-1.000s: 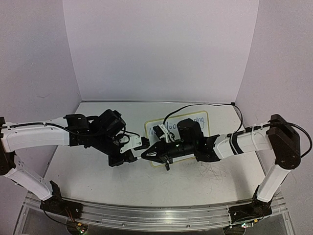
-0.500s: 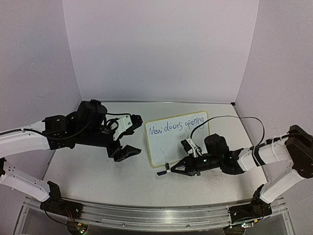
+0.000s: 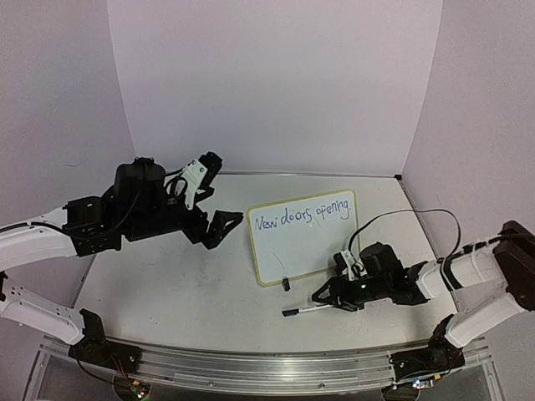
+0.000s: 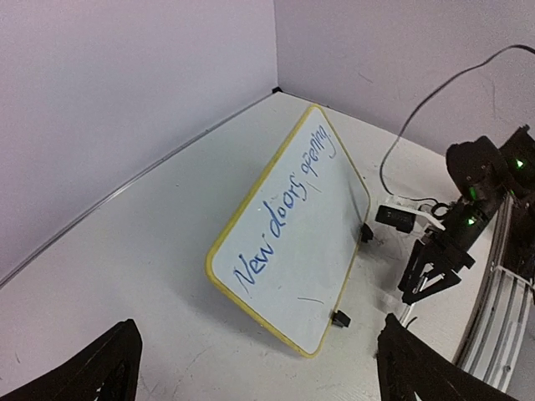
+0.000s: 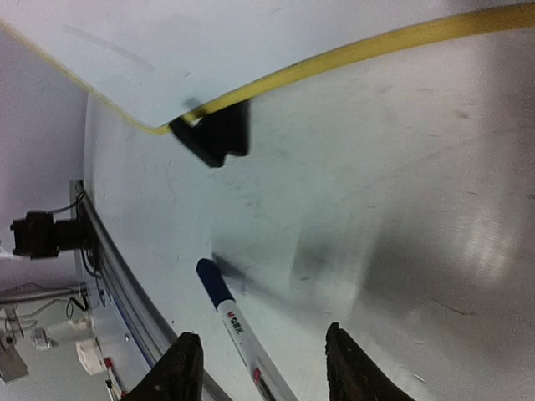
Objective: Write a sentence on the whiteboard
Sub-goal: Put down the whiteboard marker at the corner of the board.
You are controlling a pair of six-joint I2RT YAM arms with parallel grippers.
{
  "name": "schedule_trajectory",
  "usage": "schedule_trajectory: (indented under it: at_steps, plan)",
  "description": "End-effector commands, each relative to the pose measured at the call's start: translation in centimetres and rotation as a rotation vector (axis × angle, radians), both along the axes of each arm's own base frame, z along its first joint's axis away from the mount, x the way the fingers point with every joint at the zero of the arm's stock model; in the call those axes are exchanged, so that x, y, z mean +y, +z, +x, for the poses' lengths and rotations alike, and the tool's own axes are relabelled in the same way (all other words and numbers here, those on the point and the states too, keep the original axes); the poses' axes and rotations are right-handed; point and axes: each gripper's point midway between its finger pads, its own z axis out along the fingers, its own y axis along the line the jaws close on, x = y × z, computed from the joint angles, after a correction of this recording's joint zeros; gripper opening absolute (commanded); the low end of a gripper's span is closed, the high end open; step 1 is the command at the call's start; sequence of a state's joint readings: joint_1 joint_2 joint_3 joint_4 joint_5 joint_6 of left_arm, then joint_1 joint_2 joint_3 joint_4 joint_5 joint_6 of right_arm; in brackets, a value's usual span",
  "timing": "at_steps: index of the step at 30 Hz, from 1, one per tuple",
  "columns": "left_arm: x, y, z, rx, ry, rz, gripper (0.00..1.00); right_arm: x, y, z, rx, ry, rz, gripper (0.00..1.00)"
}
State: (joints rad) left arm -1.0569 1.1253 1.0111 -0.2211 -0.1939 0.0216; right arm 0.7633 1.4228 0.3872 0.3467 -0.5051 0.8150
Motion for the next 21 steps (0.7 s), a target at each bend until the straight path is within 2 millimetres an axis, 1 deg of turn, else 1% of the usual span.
schedule_trajectory:
  at_steps: [1,3,5,6,7,8,9,11,12,14,15,16,18,19,21]
  plan:
    - [3.3,7.0,1.5,-0.077,0.191,-0.216,1.00,-4.6,4.9,4.3,-0.222,-0.198,-0.204,0.71]
    - [4.6,8.9,1.9,-0.099,0.254,-0.261,0.99,-6.6,8.8,5.6,-0.319,-0.265,-0.276,0.85]
    - [6.0,10.9,2.1,-0.116,0.314,-0.314,0.99,-9.1,13.2,6.8,-0.427,-0.350,-0.365,0.91]
    - [6.6,11.9,2.2,-0.124,0.335,-0.340,0.99,-10.1,15.9,7.2,-0.482,-0.377,-0.397,0.93]
    - [7.1,12.8,2.1,-0.137,0.346,-0.361,0.99,-10.9,19.0,7.4,-0.547,-0.392,-0.416,0.95]
    - [7.6,13.8,2.0,-0.150,0.354,-0.382,0.99,-11.8,21.7,7.5,-0.607,-0.412,-0.435,0.98]
    - [8.0,14.9,1.8,-0.163,0.358,-0.407,0.99,-12.5,24.5,7.5,-0.664,-0.429,-0.441,0.98]
    - [8.9,17.1,1.3,-0.188,0.359,-0.454,0.99,-13.8,30.4,6.9,-0.785,-0.449,-0.418,0.98]
    - [9.3,18.1,1.0,-0.199,0.350,-0.474,0.99,-14.3,33.7,6.3,-0.858,-0.453,-0.386,0.98]
    - [10.0,20.2,0.2,-0.223,0.326,-0.515,1.00,-15.4,38.8,4.7,-0.976,-0.457,-0.324,0.98]
    - [10.5,21.1,-0.3,-0.234,0.311,-0.536,1.00,-16.2,41.6,3.7,-1.041,-0.472,-0.288,0.98]
    - [10.9,21.9,-0.7,-0.244,0.301,-0.554,0.99,-17.0,43.5,3.0,-1.083,-0.493,-0.267,0.98]
    - [11.6,22.9,-1.3,-0.260,0.288,-0.577,0.99,-18.7,46.6,1.8,-1.148,-0.543,-0.241,0.98]
    - [12.0,23.2,-1.6,-0.267,0.286,-0.585,0.99,-19.4,47.8,1.3,-1.170,-0.564,-0.231,0.98]
    - [12.8,23.6,-2.0,-0.273,0.285,-0.605,0.99,-20.3,49.0,0.6,-1.196,-0.592,-0.221,0.98]
